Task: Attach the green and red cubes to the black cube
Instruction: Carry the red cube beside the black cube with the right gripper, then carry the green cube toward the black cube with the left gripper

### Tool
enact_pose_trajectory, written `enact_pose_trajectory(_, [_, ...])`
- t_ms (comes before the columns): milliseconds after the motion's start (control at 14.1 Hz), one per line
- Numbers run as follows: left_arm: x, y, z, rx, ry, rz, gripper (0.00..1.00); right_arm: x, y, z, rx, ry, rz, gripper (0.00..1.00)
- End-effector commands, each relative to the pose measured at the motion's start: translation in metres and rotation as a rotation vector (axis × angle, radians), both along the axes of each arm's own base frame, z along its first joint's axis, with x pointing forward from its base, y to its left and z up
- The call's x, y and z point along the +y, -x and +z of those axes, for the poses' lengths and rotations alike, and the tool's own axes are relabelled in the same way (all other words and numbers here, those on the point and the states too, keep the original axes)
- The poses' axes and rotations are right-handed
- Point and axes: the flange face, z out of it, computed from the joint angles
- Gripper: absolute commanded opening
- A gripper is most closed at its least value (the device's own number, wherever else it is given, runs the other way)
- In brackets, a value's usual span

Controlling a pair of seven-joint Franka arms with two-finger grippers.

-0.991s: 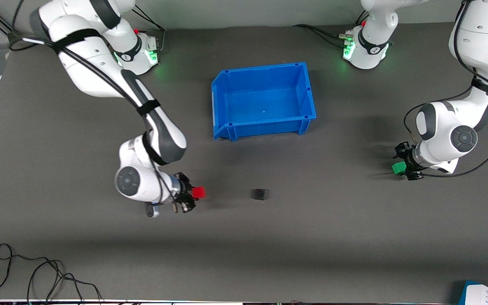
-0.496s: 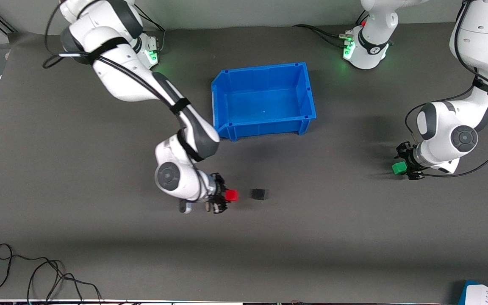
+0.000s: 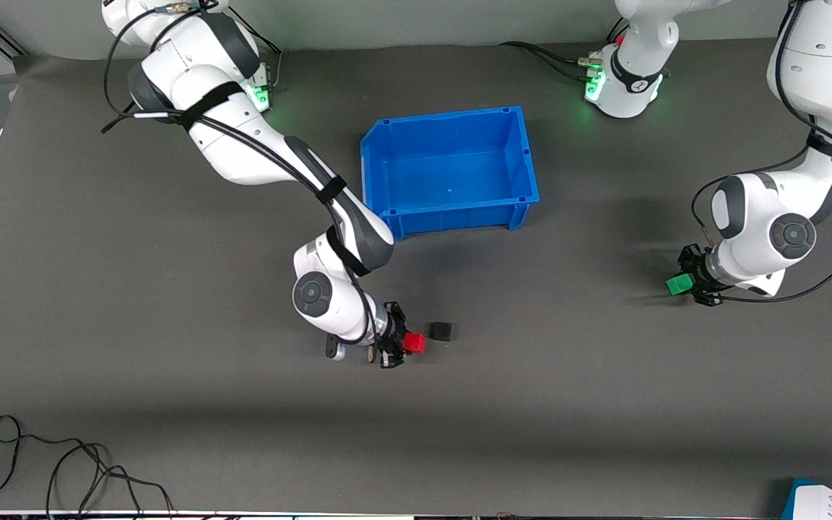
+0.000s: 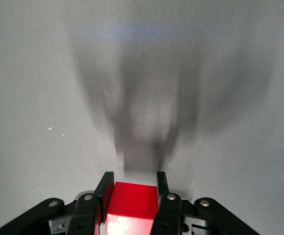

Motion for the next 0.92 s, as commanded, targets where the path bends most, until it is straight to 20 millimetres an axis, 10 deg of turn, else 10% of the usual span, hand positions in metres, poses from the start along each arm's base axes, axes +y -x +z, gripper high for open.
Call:
enact_pose_trajectory(0, [0.001,-0.006,0.026,-0.024,-0.021,0.005,0.0,0.02,0.005,-0.003,-0.009,-0.013,-0.009,0.16])
enact_pose_trajectory(496, [-0.045,-0.039,0.075,-0.046,-0.029,-0.04,0.0,0.025,0.029,-0.015,0.07,0.177,0.144,0.16])
enact_pose_trajectory(850, [-0.133,-0.062,0.109,-0.132,-0.021,-0.058,0.0,0.022,0.016,0.0,0.065,0.123,0.08,0.17])
